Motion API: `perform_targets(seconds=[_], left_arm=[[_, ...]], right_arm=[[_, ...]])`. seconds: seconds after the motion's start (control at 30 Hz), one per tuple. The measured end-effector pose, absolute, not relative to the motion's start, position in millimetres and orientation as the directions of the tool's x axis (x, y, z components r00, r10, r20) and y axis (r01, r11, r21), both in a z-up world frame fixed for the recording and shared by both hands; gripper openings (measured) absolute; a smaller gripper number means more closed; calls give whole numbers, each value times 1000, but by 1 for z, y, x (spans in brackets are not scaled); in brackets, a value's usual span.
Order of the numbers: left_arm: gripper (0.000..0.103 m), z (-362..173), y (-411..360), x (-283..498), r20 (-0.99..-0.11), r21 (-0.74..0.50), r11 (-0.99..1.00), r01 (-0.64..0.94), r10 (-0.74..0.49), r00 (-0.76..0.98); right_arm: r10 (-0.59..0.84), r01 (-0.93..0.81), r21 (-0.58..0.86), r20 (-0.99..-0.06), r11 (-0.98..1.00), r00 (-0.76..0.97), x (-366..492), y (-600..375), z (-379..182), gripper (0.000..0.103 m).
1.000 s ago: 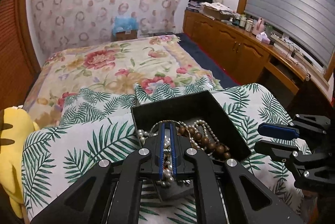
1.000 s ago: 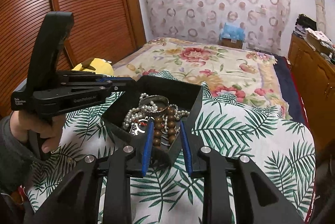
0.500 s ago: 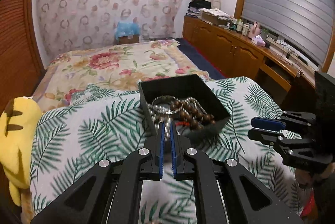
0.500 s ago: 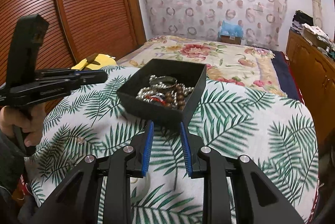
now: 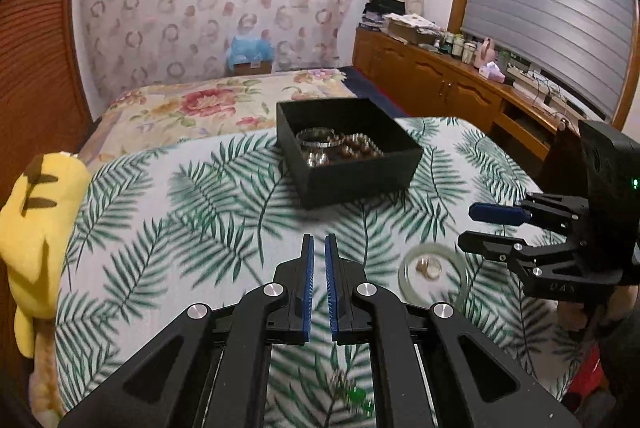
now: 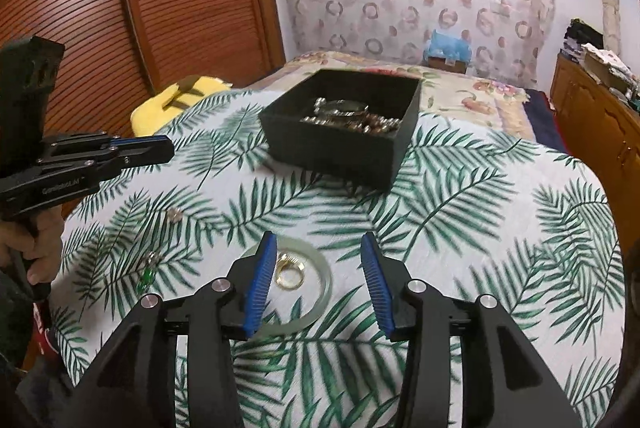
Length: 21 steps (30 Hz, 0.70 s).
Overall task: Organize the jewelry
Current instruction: 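Grasp the green pendant with the left tool while the right tool hovers over the jade bangle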
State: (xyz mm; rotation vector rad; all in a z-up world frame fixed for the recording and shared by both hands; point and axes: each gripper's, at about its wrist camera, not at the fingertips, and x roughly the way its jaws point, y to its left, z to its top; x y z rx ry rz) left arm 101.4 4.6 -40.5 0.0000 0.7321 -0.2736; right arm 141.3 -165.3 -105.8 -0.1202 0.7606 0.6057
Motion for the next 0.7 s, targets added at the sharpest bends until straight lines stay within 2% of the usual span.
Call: perform_targets(seconds=[0.03,0.1,0.23,0.3,0.33,0.53,0.6,0.7], left_arm=[[9,-43,6,97,-663,-95,965,244,-244,708],[28,-46,6,92,-665,-95,966,240,-241,707],[41,-54,9,79,-675,-89,969,229,-228,702],[63,-57,10,76,-677,-88,970,227,-225,700],[66,-59,11,75,-677,-85,971,226,-222,701],[66,-75,16,69,-707,-74,976,205,-196,679],[74,-78,16,63,-712,-68,976,205,-191,676],[76,-83,12,54,-717,-62,974,218,-195,670]], right_arm=[[471,-561,107,-683,821,558,139,-163,-107,48],[471,-573,101,-694,813,546,136,-158,-110,58],[465,-600,82,-718,796,518,133,-147,-117,70],[461,-614,74,-733,786,500,132,-141,-122,75],[457,-618,68,-738,783,497,132,-140,-123,75],[416,-617,42,-774,786,477,133,-133,-137,76],[405,-613,32,-777,790,482,134,-132,-138,76],[375,-614,-12,-783,790,497,131,-125,-141,76]])
